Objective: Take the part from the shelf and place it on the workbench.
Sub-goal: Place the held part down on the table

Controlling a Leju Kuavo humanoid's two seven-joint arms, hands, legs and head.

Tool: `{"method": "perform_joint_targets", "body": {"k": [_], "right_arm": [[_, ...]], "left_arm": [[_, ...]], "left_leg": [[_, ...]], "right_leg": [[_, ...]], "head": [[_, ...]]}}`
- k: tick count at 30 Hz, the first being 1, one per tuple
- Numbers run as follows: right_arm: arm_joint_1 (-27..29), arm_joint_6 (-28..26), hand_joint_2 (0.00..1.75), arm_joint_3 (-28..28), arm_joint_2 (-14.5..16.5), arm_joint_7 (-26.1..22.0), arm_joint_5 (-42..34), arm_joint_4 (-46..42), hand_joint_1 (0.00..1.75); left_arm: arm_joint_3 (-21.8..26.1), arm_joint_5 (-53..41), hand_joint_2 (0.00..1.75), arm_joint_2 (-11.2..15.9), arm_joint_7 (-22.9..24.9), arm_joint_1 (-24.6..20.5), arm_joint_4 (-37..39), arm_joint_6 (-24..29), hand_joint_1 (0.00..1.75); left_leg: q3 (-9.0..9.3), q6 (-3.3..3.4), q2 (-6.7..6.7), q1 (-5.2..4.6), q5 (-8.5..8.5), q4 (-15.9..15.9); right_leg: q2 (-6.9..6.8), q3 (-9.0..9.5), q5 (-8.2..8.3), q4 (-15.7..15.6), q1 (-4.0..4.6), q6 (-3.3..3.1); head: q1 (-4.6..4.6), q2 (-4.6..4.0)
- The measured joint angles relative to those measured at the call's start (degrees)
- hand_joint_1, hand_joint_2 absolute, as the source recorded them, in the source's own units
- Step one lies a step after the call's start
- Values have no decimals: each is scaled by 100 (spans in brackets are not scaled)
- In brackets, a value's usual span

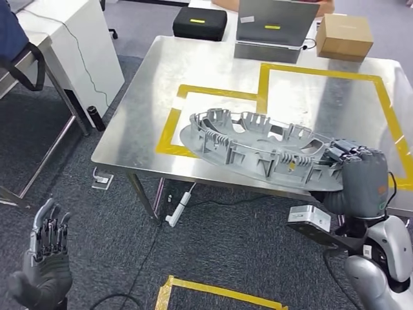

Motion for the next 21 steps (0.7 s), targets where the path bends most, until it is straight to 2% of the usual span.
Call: {"method": "perform_joint_targets", "body": {"k": [2,3,4,5,7,8,9,11,13,14,15,17,18,19,20,21], "right_arm": [[-2,1,175,-1,0,2,2,1,175],[1,1,175,-1,0,3,3,2,175],[3,2,175,-2,0,5,4,3,175],[4,3,175,-2,0,7,6,5,175],[2,5,175,-3,0,10,6,7,175],[-5,5,175,-3,0,10,6,8,175],[-14,5,175,-3,0,10,7,9,175],[-27,7,175,-5,0,12,9,12,175],[-26,8,175,-11,0,16,16,13,175],[-24,9,175,-11,0,17,20,13,175],[-24,11,175,-11,0,16,21,13,175],[-23,14,175,-8,0,15,24,13,175],[-19,14,175,-8,0,16,27,13,175],[-15,14,175,-8,0,18,32,13,175],[-9,15,175,-8,0,20,36,13,175],[-6,16,175,-7,0,20,38,13,175]], "left_arm": [[1,-15,0,-4,-1,-3,1,-1,0],[1,-24,0,-6,-1,-3,2,-1,0],[1,-32,0,-6,-2,-4,2,-1,0],[1,-37,0,-7,-2,-4,2,-1,0],[1,-43,0,-8,-3,-4,2,-1,0],[1,-45,0,-9,-4,-6,2,-1,0],[2,-48,0,-9,-5,-6,2,0,0],[3,-50,0,-9,-10,-6,2,1,0],[2,-52,0,-9,-15,-8,1,1,0],[2,-52,0,-8,-16,-11,0,3,0],[2,-52,0,-9,-17,-12,-1,8,0],[1,-53,0,-10,-17,-10,1,15,0],[0,-54,0,-10,-17,-7,1,17,0],[0,-54,0,-10,-17,-4,2,17,0],[1,-55,0,-9,-17,-3,2,17,0],[1,-55,0,-9,-17,-2,2,18,0]], "left_leg": [[7,40,11,-13,-19,1],[15,49,16,-21,-30,1],[31,53,19,-27,-45,2],[58,50,21,-30,-63,3],[130,22,22,-36,-116,4],[153,-2,23,-46,-143,16],[162,-30,26,-57,-162,24],[163,-79,42,-71,-181,30],[167,-139,58,-65,-239,63],[122,-176,57,-60,-310,190],[2,-215,52,-50,-430,453],[-426,-267,44,-26,-707,1252],[-642,-281,44,-16,-773,1587],[-774,-284,44,-11,-723,1734],[-799,-278,43,-9,-548,1655],[-719,-260,38,-8,-272,1354]], "right_leg": [[-5,-404,-315,780,6,18],[-6,-568,-373,1060,6,23],[-8,-638,-319,1140,7,24],[-13,-585,-153,981,7,16],[-64,-232,272,226,15,-14],[-94,-43,380,-129,27,-37],[-118,79,415,-350,40,-61],[-111,156,357,-461,63,-115],[-83,194,340,-475,41,-174],[-73,231,327,-490,24,-207],[-65,275,309,-504,8,-240],[-47,342,251,-505,6,-279],[-32,379,216,-505,7,-284],[-13,425,178,-505,7,-279],[7,482,134,-505,7,-267],[26,554,83,-505,7,-250]], "head": [[22,0],[25,0],[25,0],[26,0],[25,0],[24,0],[18,0],[0,1],[-21,1],[-37,1],[-56,1],[-81,0],[-82,0],[-82,0],[-84,0],[-84,0]]}}
